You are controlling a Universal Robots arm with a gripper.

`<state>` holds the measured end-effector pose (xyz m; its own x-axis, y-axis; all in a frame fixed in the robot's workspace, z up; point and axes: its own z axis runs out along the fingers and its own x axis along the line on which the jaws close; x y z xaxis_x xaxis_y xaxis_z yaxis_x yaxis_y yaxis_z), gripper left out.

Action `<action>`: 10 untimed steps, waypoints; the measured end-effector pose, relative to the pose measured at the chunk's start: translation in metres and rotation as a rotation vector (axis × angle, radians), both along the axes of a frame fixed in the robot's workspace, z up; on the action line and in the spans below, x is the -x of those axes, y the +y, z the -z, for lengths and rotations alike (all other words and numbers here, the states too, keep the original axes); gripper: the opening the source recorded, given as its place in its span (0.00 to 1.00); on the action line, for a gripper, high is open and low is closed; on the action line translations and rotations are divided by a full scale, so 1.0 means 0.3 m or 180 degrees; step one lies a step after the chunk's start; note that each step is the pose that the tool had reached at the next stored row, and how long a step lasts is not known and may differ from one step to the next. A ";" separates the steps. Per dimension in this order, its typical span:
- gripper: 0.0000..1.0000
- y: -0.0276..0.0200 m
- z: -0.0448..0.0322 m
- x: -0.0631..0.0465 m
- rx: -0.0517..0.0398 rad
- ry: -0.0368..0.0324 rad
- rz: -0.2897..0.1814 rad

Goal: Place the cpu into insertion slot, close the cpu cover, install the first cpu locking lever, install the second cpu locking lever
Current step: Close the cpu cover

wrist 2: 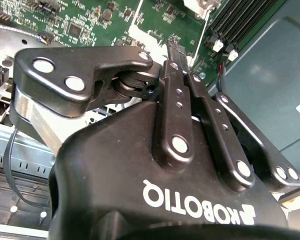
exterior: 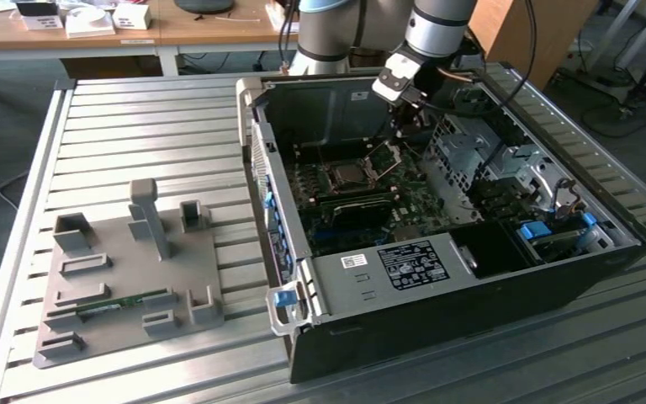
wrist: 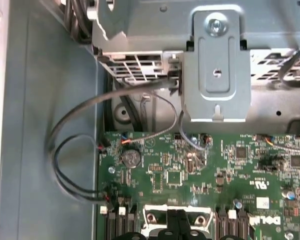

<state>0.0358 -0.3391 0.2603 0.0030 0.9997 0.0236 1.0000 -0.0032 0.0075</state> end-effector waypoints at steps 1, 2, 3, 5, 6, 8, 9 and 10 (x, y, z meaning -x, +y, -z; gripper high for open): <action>0.11 0.000 0.000 -0.005 0.0000 0.0000 0.0000; 0.11 0.001 0.000 -0.011 0.0000 0.0000 0.0000; 0.11 0.001 0.000 -0.017 0.0000 0.0000 0.0000; 0.11 0.002 0.000 -0.029 0.0000 0.0000 0.0000; 0.11 0.002 0.000 -0.034 0.0000 0.0000 0.0000; 0.11 0.003 0.001 -0.045 0.0000 0.0000 0.0000; 0.11 0.003 0.001 -0.050 0.0000 0.0000 0.0000; 0.11 0.003 0.001 -0.055 0.0000 0.0000 0.0000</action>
